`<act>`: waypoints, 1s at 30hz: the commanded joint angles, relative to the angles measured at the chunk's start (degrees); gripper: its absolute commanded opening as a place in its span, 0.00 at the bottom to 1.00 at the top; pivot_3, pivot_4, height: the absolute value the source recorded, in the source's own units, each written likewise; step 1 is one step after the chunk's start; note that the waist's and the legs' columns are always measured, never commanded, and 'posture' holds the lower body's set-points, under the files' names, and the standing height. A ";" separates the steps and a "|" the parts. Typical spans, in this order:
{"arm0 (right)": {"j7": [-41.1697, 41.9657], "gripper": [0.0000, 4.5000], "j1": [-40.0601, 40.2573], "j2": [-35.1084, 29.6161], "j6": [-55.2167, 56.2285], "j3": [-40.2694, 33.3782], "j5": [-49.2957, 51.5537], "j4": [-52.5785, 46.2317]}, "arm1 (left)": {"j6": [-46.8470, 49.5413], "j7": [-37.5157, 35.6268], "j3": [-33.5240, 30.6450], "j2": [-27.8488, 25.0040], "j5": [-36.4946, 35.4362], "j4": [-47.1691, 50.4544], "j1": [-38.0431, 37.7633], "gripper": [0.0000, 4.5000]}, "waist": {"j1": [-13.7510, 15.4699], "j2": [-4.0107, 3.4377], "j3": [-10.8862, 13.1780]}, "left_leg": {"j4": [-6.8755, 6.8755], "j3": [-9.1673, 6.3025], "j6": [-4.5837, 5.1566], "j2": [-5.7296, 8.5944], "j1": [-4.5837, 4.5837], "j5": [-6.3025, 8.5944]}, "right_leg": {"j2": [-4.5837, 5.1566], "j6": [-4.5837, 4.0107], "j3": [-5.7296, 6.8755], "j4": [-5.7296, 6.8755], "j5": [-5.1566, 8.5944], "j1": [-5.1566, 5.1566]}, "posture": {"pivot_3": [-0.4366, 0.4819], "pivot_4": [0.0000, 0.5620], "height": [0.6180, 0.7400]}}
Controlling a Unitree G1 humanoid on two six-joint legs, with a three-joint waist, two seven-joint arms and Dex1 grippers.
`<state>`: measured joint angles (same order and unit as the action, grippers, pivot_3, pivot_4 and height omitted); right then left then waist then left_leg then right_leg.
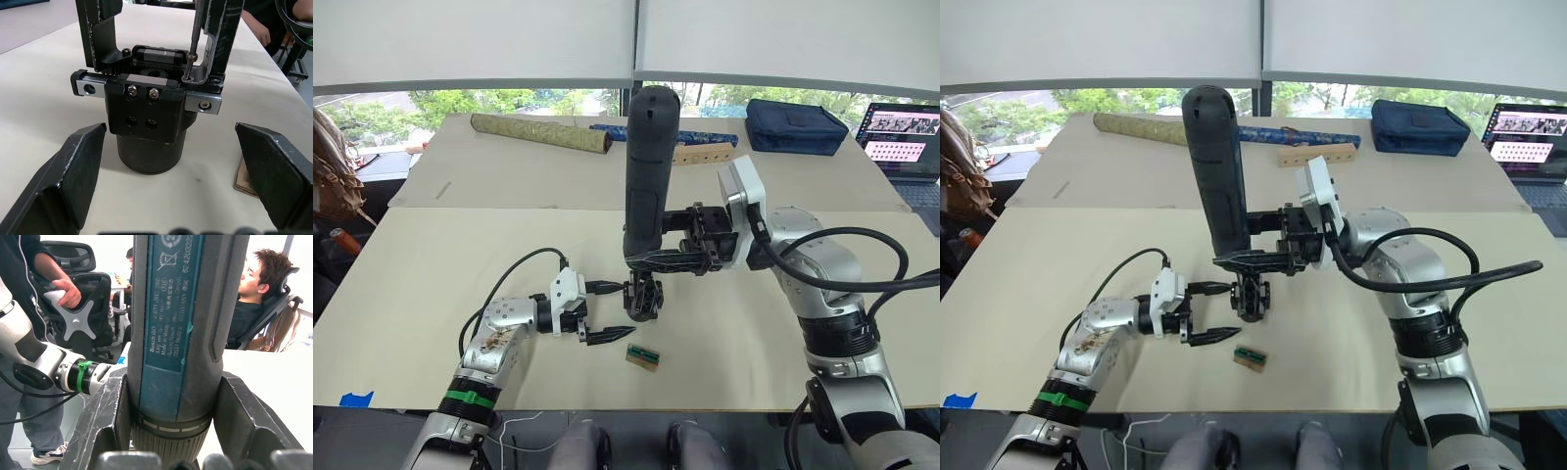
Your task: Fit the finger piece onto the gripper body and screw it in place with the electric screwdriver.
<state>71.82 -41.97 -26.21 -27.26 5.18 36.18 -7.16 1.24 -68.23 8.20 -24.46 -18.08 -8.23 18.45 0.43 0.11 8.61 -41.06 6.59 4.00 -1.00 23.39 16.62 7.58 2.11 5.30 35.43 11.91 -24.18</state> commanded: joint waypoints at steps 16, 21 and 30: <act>0.05 0.43 -2.48 0.17 -0.76 -1.50 1.86 -0.30 | -1.13 0.14 0.11 0.28 -0.04 0.91 0.56 1.00 | 0.01 0.00 0.00 | 0.00 0.00 0.00 0.00 0.00 0.00 | 0.00 0.00 0.00 0.00 0.00 0.00 | 0.48 0.27 1.00; 0.23 0.43 -2.92 0.06 -0.80 -1.64 1.90 0.16 | -1.22 0.25 0.12 0.41 -0.06 0.91 0.35 1.00 | 0.01 0.00 0.00 | 0.00 0.00 0.00 0.00 0.00 0.00 | 0.00 0.00 0.00 0.00 0.00 0.00 | 0.48 0.27 1.00; 0.69 0.43 -3.87 -0.09 -0.72 -1.72 1.88 1.15 | -1.41 0.41 0.03 0.58 -0.04 0.69 0.34 1.00 | 0.01 0.00 0.00 | 0.00 0.00 0.00 0.00 0.00 0.00 | 0.00 0.00 0.00 0.00 0.00 0.00 | 0.48 0.27 1.00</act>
<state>72.24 -43.95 -26.21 -28.08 5.23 36.31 -4.91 1.23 -68.07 8.32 -24.22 -18.04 -8.23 18.45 0.44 0.11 8.61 -41.06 6.59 4.00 -1.00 23.39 16.62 7.58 2.11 5.30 35.42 11.91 -24.18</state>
